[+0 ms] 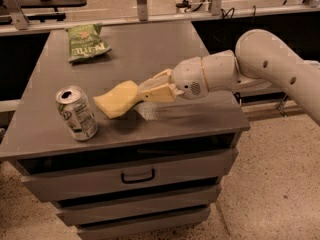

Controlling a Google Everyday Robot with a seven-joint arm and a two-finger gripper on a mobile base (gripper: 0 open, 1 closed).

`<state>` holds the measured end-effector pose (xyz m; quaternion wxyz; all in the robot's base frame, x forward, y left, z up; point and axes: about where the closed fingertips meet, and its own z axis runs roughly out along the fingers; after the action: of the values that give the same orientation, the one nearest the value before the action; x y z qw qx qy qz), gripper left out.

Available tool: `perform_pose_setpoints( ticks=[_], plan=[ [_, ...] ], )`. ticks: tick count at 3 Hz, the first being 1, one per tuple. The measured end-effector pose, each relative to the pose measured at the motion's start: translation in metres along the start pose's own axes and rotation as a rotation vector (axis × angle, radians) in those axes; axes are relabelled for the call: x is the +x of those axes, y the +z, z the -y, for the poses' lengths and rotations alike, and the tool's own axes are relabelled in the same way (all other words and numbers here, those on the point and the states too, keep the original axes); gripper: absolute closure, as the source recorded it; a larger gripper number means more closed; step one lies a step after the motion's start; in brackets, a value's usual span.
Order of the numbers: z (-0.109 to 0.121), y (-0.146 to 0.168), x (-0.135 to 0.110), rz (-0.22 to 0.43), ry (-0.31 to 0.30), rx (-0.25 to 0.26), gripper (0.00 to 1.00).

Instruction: Move sponge near 7up can

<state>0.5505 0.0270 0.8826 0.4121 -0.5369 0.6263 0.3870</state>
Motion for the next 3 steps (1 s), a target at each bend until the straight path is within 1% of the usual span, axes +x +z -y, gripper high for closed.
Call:
perform_pose_setpoints(
  ticks=[2, 3],
  plan=[
    [-0.0094, 0.0127, 0.0018, 0.008, 0.022, -0.008, 0.14],
    [-0.0120, 0.0154, 0.0017, 0.010, 0.030, -0.011, 0.00]
  ],
)
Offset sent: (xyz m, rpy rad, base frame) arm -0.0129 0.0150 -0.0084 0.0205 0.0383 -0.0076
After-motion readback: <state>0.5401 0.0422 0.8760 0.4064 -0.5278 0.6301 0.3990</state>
